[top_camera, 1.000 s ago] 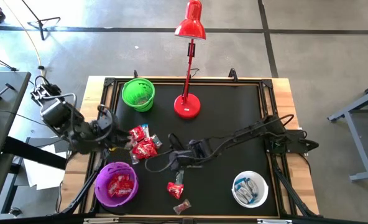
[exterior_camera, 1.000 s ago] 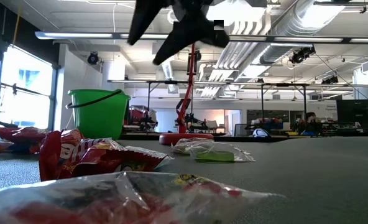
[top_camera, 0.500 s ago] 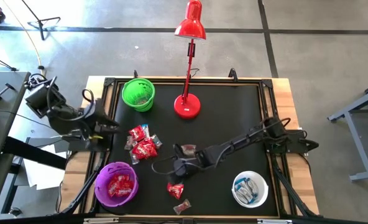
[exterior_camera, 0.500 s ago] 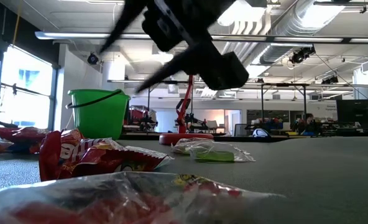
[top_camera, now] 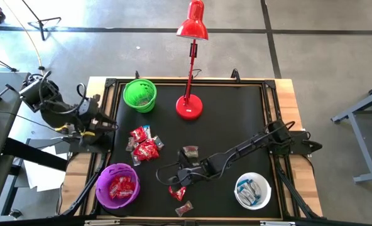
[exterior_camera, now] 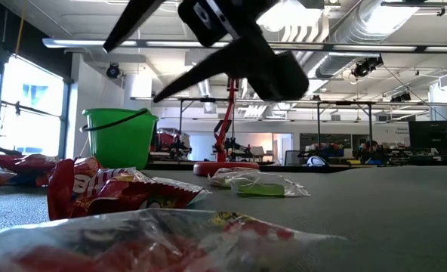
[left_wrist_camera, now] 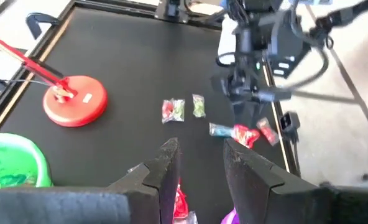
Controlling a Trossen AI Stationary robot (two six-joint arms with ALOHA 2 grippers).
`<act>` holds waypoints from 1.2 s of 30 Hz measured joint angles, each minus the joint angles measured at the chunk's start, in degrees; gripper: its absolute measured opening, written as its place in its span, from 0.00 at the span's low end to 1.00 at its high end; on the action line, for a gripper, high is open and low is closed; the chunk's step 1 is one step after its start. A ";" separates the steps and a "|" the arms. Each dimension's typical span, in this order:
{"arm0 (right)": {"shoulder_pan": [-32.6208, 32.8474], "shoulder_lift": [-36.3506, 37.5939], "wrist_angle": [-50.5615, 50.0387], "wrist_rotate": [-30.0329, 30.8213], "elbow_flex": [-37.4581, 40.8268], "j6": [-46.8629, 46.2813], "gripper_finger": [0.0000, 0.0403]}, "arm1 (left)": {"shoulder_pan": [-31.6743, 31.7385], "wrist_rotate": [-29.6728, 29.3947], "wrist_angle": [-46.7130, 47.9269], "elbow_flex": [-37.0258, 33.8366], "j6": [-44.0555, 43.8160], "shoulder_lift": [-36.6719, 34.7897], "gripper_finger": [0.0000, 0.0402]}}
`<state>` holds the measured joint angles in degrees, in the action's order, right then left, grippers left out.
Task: Sort candy
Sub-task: Put the red candy into the purple bucket
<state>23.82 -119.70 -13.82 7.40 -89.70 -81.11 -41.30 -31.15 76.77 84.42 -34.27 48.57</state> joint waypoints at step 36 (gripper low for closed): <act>-7.22 1.29 -76.19 27.63 -42.60 20.46 0.48 | 9.76 -4.78 -2.61 -34.40 -2.65 -3.59 0.27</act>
<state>16.60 -118.41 -90.00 35.02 -132.30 -60.65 -31.54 -35.93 74.16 50.02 -36.92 44.98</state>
